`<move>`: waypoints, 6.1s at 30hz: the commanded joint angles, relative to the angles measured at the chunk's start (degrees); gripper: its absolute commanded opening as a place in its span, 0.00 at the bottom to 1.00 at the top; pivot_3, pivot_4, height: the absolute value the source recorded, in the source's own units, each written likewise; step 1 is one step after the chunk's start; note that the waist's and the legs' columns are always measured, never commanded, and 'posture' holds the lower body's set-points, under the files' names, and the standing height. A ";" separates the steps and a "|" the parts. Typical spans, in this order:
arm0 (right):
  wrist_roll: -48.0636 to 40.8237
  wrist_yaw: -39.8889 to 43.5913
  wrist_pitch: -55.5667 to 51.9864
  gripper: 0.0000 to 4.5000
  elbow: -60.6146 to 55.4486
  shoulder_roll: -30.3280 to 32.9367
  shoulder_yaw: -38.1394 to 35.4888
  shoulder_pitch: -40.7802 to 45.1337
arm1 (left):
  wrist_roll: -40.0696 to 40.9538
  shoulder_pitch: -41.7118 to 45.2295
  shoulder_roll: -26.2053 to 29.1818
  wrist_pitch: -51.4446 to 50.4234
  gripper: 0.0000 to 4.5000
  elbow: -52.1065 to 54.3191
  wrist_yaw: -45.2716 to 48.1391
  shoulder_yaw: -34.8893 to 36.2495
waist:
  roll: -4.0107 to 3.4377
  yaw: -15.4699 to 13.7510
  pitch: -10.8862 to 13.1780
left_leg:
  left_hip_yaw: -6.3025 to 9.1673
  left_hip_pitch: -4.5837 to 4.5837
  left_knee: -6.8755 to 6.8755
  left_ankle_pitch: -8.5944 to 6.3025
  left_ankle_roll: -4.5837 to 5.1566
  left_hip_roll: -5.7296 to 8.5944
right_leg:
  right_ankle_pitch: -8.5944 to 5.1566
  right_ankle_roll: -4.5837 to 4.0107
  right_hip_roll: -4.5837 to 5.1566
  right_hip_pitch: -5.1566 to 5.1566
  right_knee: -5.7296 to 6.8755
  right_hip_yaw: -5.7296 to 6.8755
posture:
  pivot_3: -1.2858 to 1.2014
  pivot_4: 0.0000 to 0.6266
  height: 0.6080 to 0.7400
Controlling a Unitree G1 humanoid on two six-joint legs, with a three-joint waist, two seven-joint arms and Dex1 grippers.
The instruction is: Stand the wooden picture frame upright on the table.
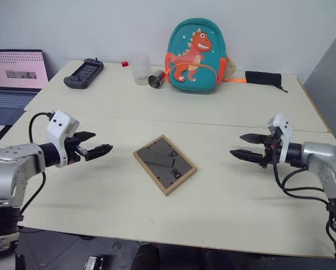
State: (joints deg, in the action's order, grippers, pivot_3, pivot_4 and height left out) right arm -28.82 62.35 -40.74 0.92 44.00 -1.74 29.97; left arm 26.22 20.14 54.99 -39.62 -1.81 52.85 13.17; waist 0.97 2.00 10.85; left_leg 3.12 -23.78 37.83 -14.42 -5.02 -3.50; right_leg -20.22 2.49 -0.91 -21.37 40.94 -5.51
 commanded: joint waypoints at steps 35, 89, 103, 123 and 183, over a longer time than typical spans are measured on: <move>13.51 0.30 16.01 0.00 13.84 -11.23 10.18 5.93 | -1.91 -10.33 -7.04 0.20 0.03 13.63 -8.41 -2.24 | 0.01 0.02 0.02 | -0.02 -0.04 0.03 -0.01 0.00 -0.04 | 0.01 -0.01 0.02 -0.07 0.06 -0.01 | 0.52 0.24 1.00; 13.54 -0.40 6.82 0.00 -1.73 -18.18 19.05 1.85 | -20.87 16.01 -24.86 24.13 0.01 -25.54 -7.91 -17.67 | 0.04 -0.35 0.00 | 0.21 0.02 0.13 0.07 0.08 0.05 | 0.08 -0.04 0.01 0.07 0.18 0.21 | 0.52 0.24 1.00; 13.23 -2.62 9.48 0.00 -0.31 -10.71 12.01 -0.50 | -10.51 4.15 -7.16 4.94 0.01 -6.12 13.07 -17.32 | 0.01 1.29 0.02 | 0.10 0.02 -0.11 0.06 0.09 -0.04 | 0.06 -0.06 -0.03 -0.05 0.09 0.14 | 0.52 0.24 1.00; 13.14 -5.51 8.45 0.00 -2.76 -10.49 10.66 -3.98 | -15.47 15.10 -19.98 8.15 0.01 -9.47 12.09 -27.46 | 0.01 -0.51 0.02 | 0.10 -0.06 0.11 0.06 0.09 0.09 | 0.10 0.01 0.03 0.04 0.03 0.06 | 0.52 0.24 1.00; 16.29 -6.49 11.83 0.00 0.49 -12.45 12.48 -2.64 | 4.89 29.10 -19.58 -42.03 1.00 -31.55 19.92 -24.16 | 0.03 1.25 0.05 | 0.14 -0.06 0.11 0.08 0.09 0.04 | 0.10 0.01 -0.02 -0.03 0.14 0.12 | 0.52 0.24 1.00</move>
State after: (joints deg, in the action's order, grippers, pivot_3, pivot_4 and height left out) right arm -12.13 56.56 -28.49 4.37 32.31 10.44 27.37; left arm 31.37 48.11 36.21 -82.27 -32.32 73.37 -9.85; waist 1.00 3.25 10.91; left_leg 3.25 -23.84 37.94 -14.33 -4.93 -3.45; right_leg -20.12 2.50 -0.93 -21.40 41.07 -5.40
